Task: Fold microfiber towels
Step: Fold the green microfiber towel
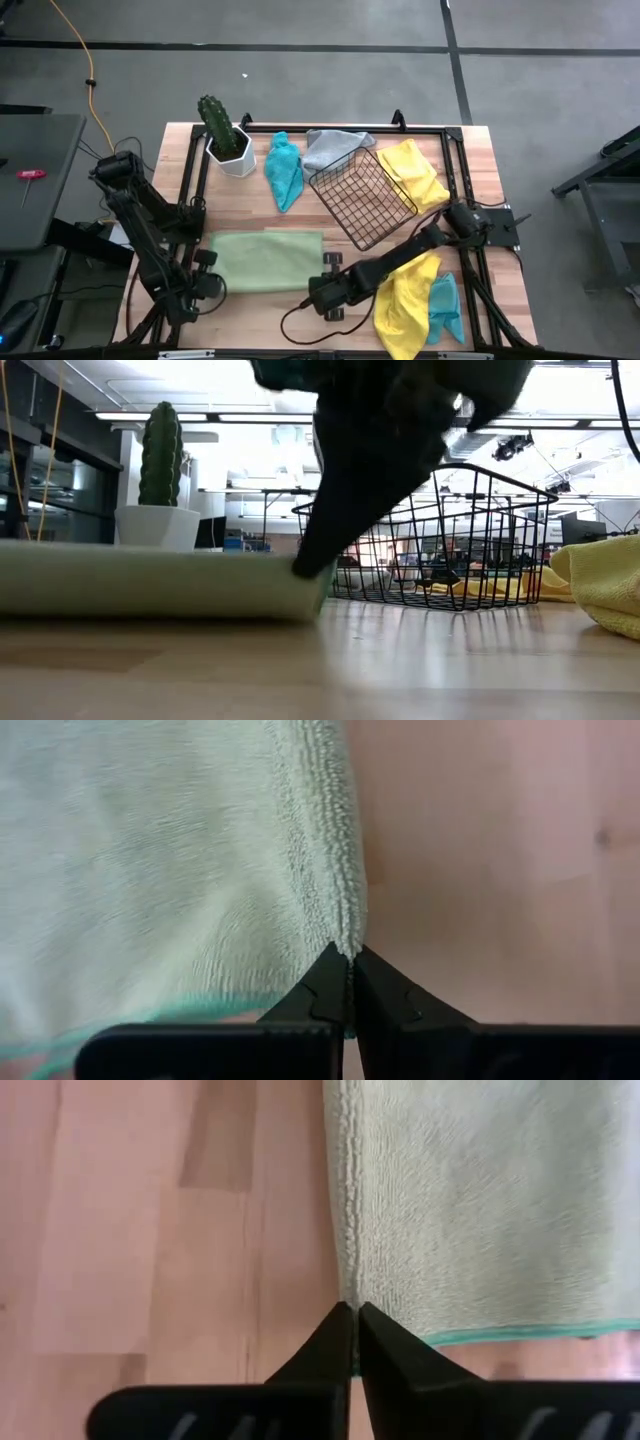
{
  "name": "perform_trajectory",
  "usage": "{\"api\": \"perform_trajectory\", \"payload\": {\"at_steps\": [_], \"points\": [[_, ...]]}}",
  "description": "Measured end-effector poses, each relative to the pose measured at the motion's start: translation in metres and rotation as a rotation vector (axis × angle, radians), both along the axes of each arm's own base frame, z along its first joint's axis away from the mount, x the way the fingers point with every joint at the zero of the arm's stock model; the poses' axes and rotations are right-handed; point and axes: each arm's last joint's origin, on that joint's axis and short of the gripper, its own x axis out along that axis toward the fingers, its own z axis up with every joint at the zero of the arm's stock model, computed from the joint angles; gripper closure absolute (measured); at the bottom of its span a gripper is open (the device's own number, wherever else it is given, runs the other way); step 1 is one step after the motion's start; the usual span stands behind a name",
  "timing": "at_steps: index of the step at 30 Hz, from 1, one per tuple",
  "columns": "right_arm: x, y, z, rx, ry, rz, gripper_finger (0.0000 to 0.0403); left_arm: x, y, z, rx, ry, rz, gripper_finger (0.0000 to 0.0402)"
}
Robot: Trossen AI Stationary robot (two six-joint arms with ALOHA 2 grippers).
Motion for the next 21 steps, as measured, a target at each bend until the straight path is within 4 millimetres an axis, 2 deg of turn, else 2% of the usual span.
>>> {"api": "perform_trajectory", "payload": {"at_steps": [6,14,21], "points": [[-0.005,-0.003,0.033,0.01,-0.067,0.018,0.0402,-0.005,0.013,0.02,0.095,-0.028,0.011,0.0402],[-0.021,-0.022,0.092,-0.106,-0.206,-0.033,0.0402,-0.005,0.046,0.08,0.168,-0.218,0.102,0.0401],[-0.029,-0.038,0.118,-0.18,-0.261,-0.054,0.0403,-0.006,0.075,0.121,0.192,-0.359,0.203,0.0401]]}}
